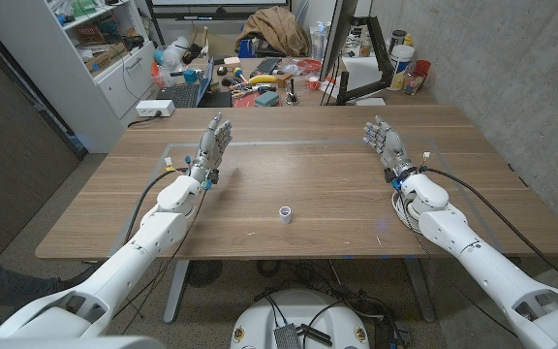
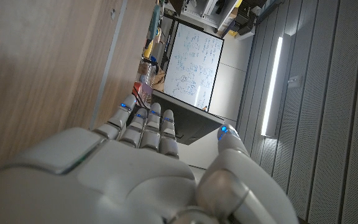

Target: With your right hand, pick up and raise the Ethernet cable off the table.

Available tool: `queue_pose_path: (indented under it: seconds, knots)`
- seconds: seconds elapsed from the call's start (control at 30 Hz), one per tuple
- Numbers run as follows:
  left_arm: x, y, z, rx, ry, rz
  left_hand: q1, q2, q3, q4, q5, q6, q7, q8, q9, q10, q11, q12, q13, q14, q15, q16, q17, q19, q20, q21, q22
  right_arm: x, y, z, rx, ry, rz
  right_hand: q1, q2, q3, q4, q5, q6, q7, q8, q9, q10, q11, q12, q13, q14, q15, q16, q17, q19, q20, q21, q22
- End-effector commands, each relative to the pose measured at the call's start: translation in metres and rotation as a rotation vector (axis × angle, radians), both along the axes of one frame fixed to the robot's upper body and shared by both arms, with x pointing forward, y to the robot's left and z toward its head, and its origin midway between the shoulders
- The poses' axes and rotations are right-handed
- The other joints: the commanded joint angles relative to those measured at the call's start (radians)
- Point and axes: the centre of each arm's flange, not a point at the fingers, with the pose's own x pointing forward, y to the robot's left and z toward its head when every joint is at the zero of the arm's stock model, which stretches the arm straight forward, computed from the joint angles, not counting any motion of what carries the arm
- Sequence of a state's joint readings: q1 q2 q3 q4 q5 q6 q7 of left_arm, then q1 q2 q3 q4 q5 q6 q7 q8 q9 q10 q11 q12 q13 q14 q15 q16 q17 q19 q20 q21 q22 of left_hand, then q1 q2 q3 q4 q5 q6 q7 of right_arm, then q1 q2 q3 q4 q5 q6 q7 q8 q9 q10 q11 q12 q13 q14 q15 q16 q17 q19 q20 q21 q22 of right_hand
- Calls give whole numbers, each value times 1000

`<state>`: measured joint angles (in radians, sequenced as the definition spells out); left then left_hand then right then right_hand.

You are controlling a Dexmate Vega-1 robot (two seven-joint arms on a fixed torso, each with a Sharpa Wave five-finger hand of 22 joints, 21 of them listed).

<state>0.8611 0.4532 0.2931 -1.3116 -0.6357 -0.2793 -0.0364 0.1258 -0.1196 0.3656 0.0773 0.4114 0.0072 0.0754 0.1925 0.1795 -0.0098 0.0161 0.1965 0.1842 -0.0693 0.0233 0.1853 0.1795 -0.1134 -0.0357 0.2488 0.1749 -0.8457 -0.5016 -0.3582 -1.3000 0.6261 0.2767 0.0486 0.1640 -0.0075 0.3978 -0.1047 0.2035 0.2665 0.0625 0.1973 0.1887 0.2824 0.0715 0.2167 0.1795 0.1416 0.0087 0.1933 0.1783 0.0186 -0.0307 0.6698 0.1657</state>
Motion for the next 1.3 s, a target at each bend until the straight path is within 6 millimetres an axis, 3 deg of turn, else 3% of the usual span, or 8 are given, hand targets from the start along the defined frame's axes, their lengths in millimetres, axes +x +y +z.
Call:
queue_pose_path:
  seconds: [0.03,1.3]
  knots:
    - [2,-3,-7,48,30,-5,10,1,6,0,4,1,4,7,5,-2,4,8,3,-6,-3,7,4,-4,-40,5,2,-2,-5,3,31,-9,-8,8,2,5,0,7,9,0,3,3,7,3,5,2,6,-1,3,3,3,-22,4,4]
    - [-5,0,-2,35,13,6,27,17,4,-4,1,14,4,10,6,13,1,12,4,3,-1,8,5,3,-31,-6,2,-28,-15,11,-113,-87,-76,21,6,3,-8,5,19,5,4,3,14,1,3,3,12,-2,2,1,21,-17,-20,4]
